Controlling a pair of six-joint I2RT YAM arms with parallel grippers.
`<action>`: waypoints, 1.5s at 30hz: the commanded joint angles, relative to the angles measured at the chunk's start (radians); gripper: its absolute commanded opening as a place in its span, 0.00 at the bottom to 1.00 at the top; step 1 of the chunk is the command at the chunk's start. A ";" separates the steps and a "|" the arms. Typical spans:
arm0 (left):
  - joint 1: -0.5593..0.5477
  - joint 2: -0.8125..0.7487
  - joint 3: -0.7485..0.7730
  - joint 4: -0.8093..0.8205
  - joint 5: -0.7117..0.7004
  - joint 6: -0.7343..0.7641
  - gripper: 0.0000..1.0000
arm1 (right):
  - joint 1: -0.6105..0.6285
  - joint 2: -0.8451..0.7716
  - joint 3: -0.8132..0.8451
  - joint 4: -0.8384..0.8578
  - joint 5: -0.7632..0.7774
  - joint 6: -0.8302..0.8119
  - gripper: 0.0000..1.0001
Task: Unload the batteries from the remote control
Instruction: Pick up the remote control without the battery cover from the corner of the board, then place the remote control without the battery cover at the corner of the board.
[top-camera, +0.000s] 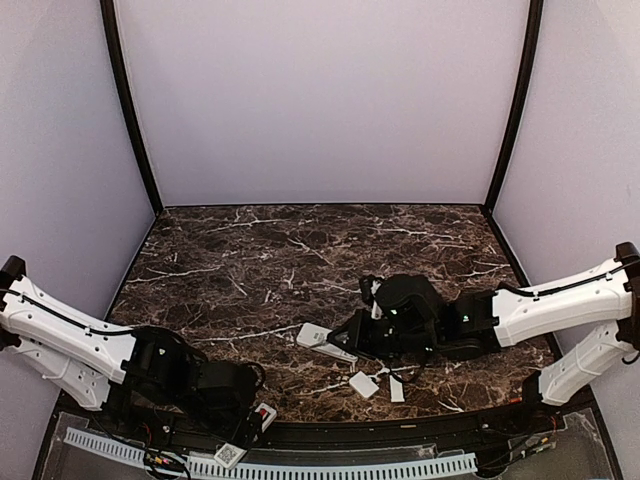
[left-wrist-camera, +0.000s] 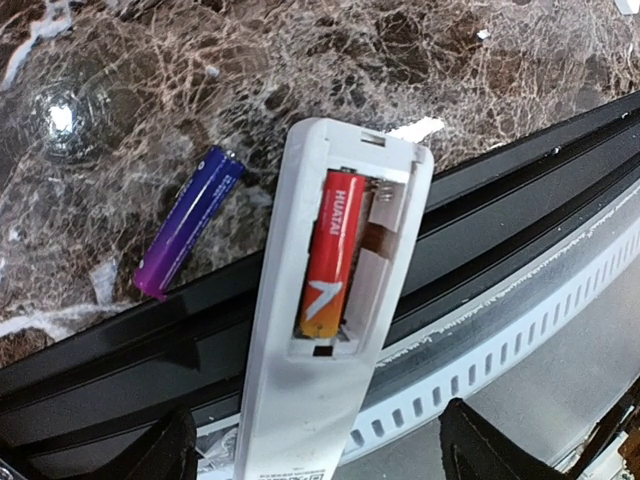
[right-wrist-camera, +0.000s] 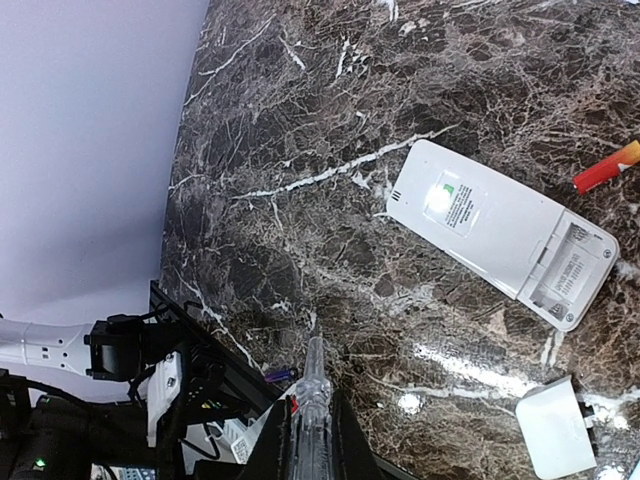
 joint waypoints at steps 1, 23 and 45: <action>-0.009 0.045 -0.012 -0.004 0.001 0.012 0.80 | -0.009 0.019 -0.010 0.074 -0.016 -0.008 0.00; 0.013 0.048 0.137 -0.127 -0.145 0.194 0.31 | -0.038 -0.210 -0.094 -0.127 0.078 0.010 0.00; 0.369 0.325 0.348 0.017 0.039 0.959 0.33 | -0.047 -0.293 -0.136 -0.128 0.053 0.025 0.00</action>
